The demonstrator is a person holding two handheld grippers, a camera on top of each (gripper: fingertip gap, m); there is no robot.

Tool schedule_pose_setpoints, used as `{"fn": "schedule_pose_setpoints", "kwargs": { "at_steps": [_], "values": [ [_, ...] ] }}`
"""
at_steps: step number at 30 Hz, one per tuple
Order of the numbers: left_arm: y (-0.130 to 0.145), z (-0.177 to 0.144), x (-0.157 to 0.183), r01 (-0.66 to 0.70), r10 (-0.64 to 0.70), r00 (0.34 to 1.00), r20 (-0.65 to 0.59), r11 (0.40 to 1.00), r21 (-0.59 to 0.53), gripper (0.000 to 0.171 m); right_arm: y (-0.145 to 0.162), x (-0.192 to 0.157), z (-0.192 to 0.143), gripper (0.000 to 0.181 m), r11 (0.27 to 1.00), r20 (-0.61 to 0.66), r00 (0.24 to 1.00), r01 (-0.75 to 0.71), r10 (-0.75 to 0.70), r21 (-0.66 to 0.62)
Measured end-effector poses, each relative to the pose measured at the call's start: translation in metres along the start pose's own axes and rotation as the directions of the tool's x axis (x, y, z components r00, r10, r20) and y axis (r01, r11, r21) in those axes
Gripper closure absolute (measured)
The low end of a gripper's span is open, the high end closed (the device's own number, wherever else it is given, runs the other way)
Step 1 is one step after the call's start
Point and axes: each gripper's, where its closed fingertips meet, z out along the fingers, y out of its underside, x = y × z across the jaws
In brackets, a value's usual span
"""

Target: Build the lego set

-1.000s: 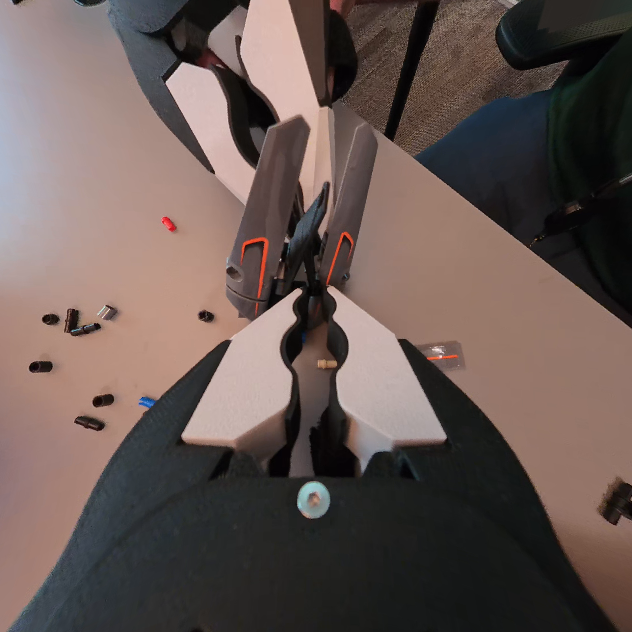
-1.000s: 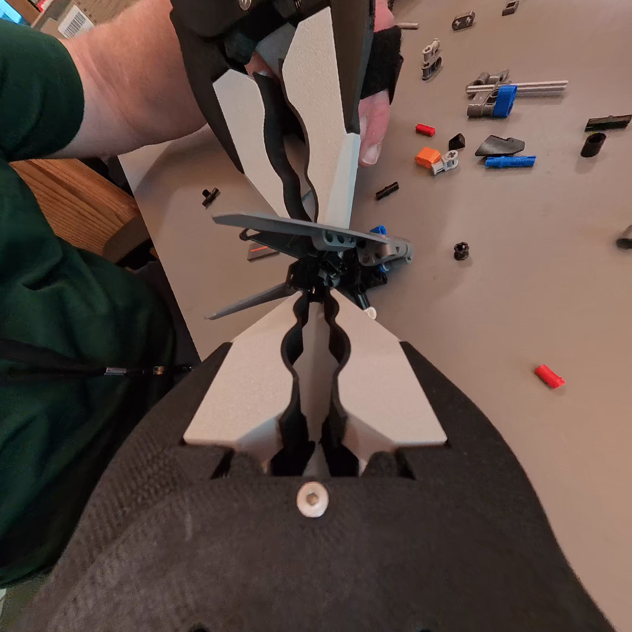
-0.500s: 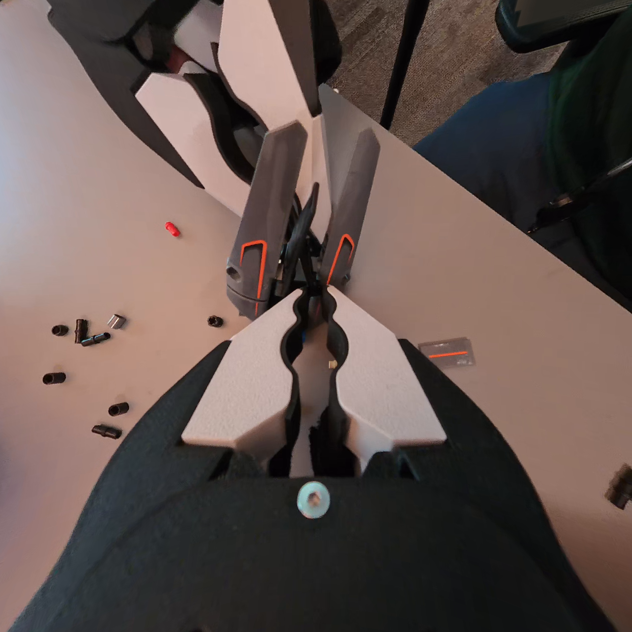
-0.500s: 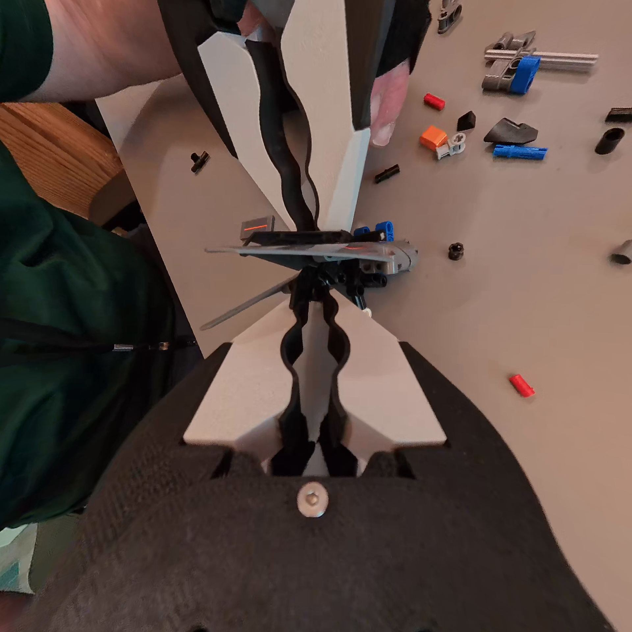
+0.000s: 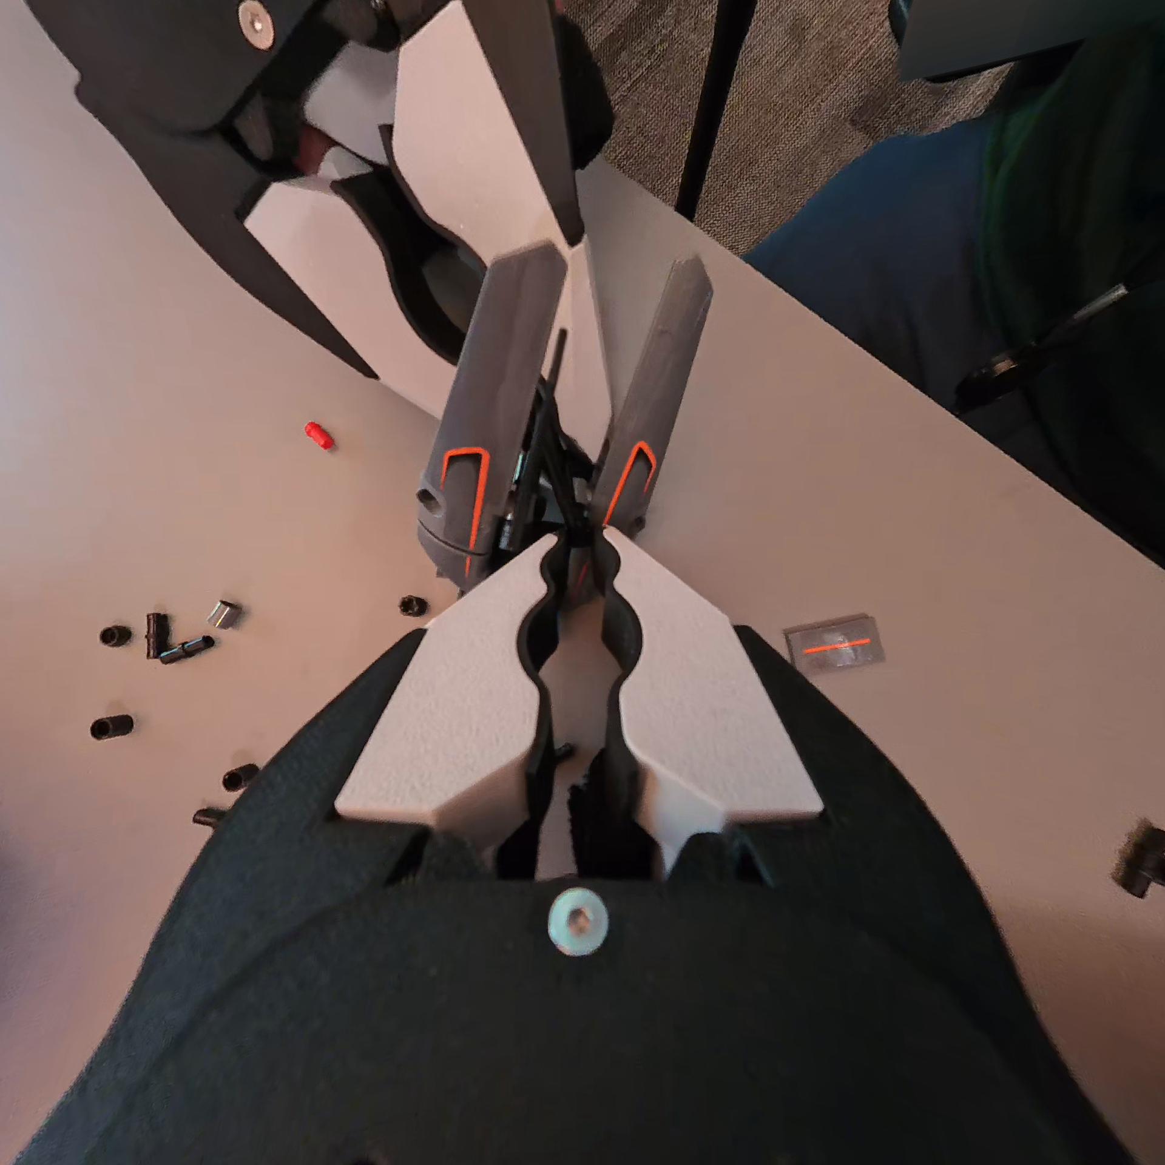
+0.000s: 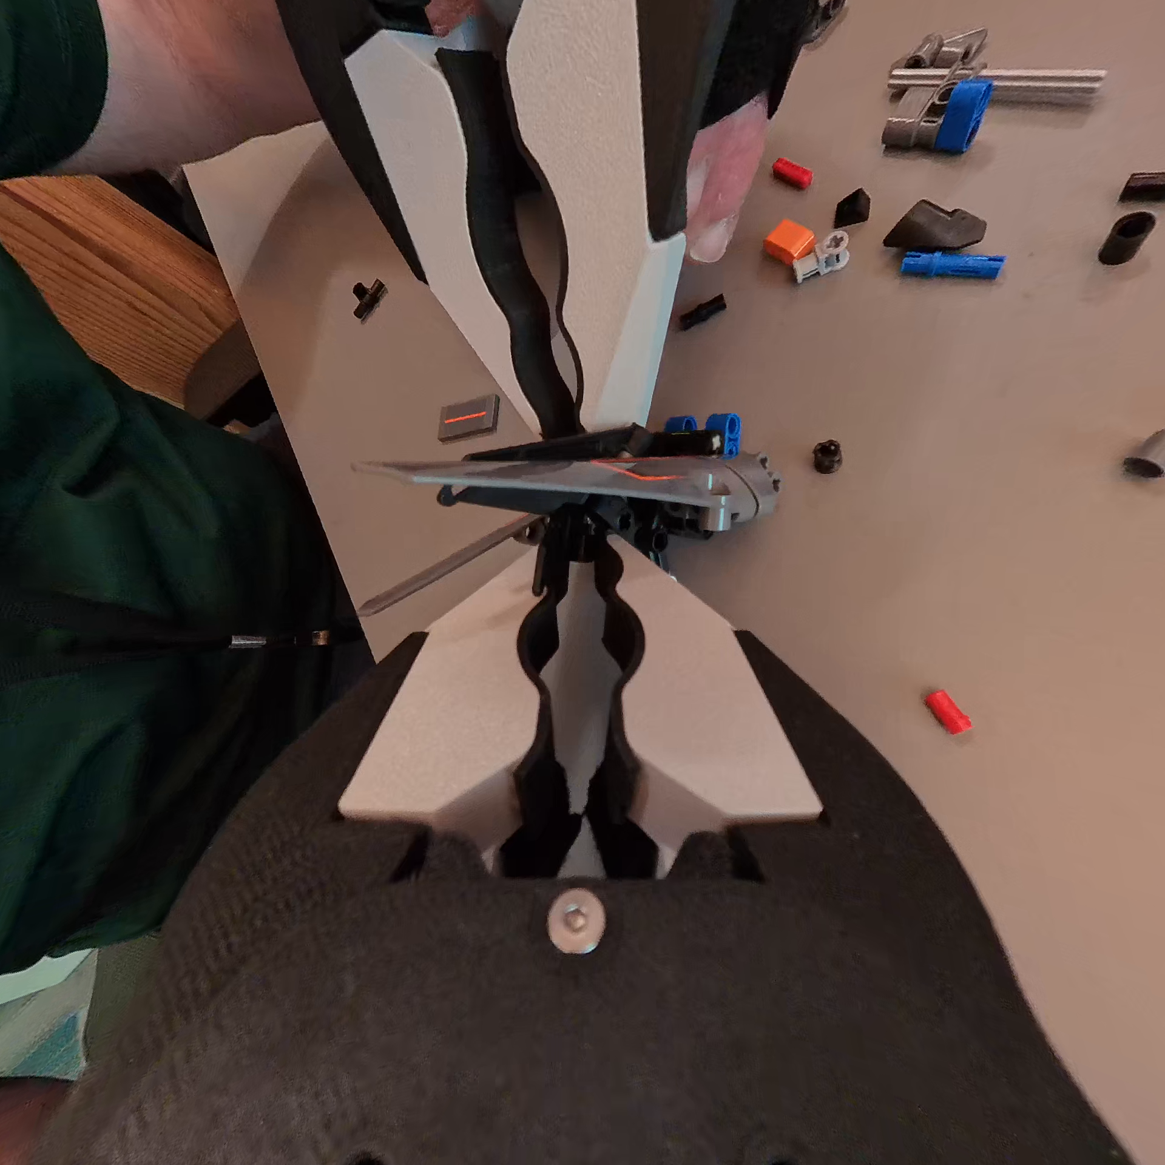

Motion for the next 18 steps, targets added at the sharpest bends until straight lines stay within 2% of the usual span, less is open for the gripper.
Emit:
{"fn": "schedule_pose_setpoints", "kwargs": {
  "at_steps": [12, 18],
  "values": [
    [-0.0014, 0.0011, -0.0008, -0.051, 0.053, 0.998, 0.030, 0.996, -0.067, 0.167, 0.0007, -0.0029, -0.0022, 0.175, 0.998, 0.027, 0.998, -0.060, 0.059, 0.018],
    [-0.0028, 0.0030, -0.0010, -0.089, 0.094, 0.995, 0.042, 0.990, -0.112, 0.167, 0.0029, -0.0052, -0.0045, 0.175, 0.997, 0.016, 0.997, -0.076, 0.076, -0.035]
  ]
}}
